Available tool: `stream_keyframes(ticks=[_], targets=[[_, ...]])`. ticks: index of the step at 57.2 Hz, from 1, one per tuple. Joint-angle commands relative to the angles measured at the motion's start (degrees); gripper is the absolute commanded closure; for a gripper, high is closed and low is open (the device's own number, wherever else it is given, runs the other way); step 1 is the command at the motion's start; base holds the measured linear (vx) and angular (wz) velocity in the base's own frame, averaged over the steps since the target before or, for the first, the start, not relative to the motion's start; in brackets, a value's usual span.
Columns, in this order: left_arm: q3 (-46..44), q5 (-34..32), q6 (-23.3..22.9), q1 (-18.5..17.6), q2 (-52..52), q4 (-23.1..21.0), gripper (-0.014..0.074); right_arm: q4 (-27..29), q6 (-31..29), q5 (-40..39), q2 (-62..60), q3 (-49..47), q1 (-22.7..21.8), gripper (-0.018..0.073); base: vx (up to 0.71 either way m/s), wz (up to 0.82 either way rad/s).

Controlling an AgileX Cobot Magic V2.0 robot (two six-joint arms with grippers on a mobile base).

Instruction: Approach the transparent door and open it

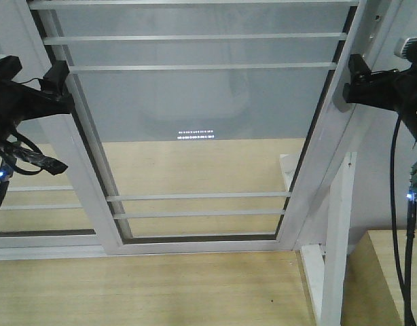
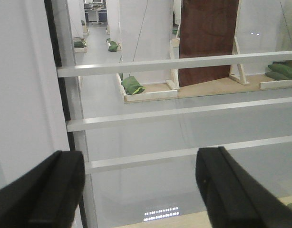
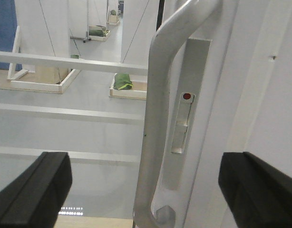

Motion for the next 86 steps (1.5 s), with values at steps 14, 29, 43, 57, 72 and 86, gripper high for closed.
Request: stream_keyframes(ticks=[14,29,43,57,72,86], targets=[[-1.9,-4.7,0.0,-0.3,-1.4,-0.4,0.0008,4.1,0.1,-16.7,9.3,-4.7,-0.3,-0.0017,0.0,0.0],[-1.9,-4.5,0.0,-0.3,-1.4,-0.4,0.0008,4.3,0.1,-16.1,18.2,-14.8,-0.3,-0.0003,0.0,0.0],[-1.9,-4.4,0.0,-0.3,-1.4,-0.4,0.0008,4.4,-0.1,-13.3,24.4,-23.5,-0.3,-0.0003,0.0,0.0],[-1.9,-4.3,0.0,-0.3,-1.4,-0.4,0.0008,4.4,-0.7,-12.6,27.3,-27.9,-0.4,-0.0003,0.0,0.0],[-1.9,-4.3,0.0,-0.3,-1.4,-0.4,0.0008,4.1,0.0,-10.3,27.6,-28.8,-3.0,0.0015,0.0,0.0],[-1.9,-4.3,0.0,-0.3,-1.4,-0.4,0.0009,0.9,0.6,-9.1,27.6,-28.8,-3.6,0.0277,0.0,0.0]])
